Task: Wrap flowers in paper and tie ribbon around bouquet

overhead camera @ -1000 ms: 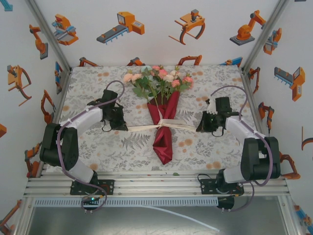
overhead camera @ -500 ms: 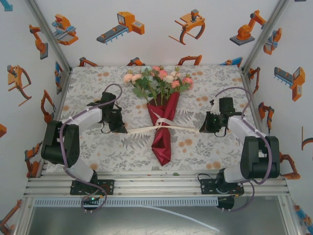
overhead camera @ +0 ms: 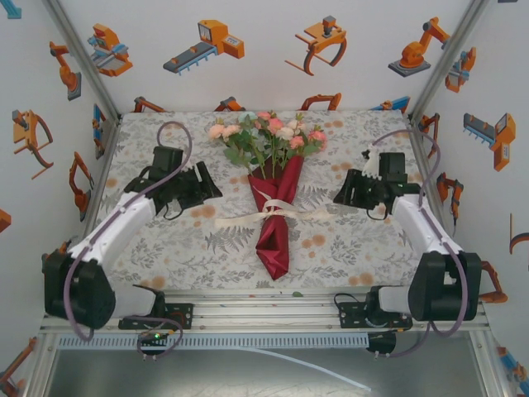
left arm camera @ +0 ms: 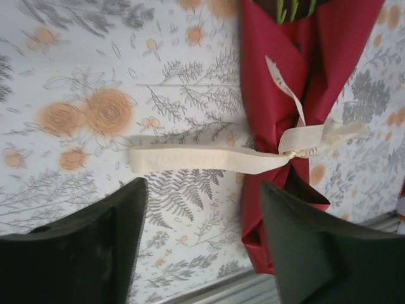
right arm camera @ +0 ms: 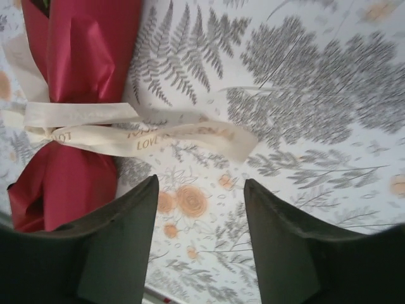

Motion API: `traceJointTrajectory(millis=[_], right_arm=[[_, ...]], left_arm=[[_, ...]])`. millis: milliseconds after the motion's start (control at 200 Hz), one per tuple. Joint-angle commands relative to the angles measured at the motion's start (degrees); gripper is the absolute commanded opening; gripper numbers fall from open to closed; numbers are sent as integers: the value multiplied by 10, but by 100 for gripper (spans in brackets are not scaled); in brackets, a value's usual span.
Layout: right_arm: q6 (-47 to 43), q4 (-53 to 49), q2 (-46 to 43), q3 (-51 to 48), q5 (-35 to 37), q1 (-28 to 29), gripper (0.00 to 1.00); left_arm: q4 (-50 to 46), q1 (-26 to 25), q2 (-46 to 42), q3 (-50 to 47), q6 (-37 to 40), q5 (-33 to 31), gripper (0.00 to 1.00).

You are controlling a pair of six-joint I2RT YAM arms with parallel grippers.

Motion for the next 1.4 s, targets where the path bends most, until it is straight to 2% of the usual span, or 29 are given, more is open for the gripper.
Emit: traceJointTrajectory(millis=[0, 30, 50, 150, 300, 315, 340, 441, 561, 681, 761, 851, 976, 1207, 1337, 1392], right_arm=[[-12, 14, -17, 6, 91, -8, 61], [-10, 24, -20, -2, 114, -11, 63], [-11, 32, -21, -8, 128, -12, 65], [-6, 104, -30, -52, 190, -27, 74], [17, 242, 0, -118, 266, -41, 86], [20, 255, 6, -124, 273, -41, 88], [23, 279, 17, -131, 284, -41, 99], [16, 339, 66, -136, 312, -43, 99], [-4, 401, 121, -134, 314, -45, 99], [-49, 441, 165, -116, 305, -47, 99], [-63, 439, 176, -108, 262, -49, 99], [-84, 456, 172, -118, 192, -54, 99], [-86, 481, 164, -135, 154, -63, 99], [-80, 556, 141, -190, 141, -73, 99], [-84, 634, 128, -240, 132, -76, 100], [-94, 691, 128, -275, 143, -68, 100]], left_arm=[[-9, 14, -69, -15, -12, -119, 90], [-8, 19, -89, -24, -12, -149, 100], [-6, 21, -100, -32, -11, -166, 97], [11, 41, -160, -74, 7, -241, 97], [82, 44, -241, -166, 99, -331, 97], [88, 45, -247, -174, 107, -339, 97], [95, 45, -257, -187, 115, -354, 97], [149, 50, -286, -255, 172, -381, 97], [212, 77, -294, -310, 213, -346, 97], [227, 113, -250, -327, 218, -305, 97], [243, 133, -214, -327, 229, -283, 97], [273, 155, -180, -325, 242, -253, 97], [356, 178, -141, -343, 248, -217, 97], [522, 213, -21, -351, 225, -166, 97], [564, 223, 68, -301, 234, -135, 97], [537, 224, 93, -269, 260, -110, 97]])
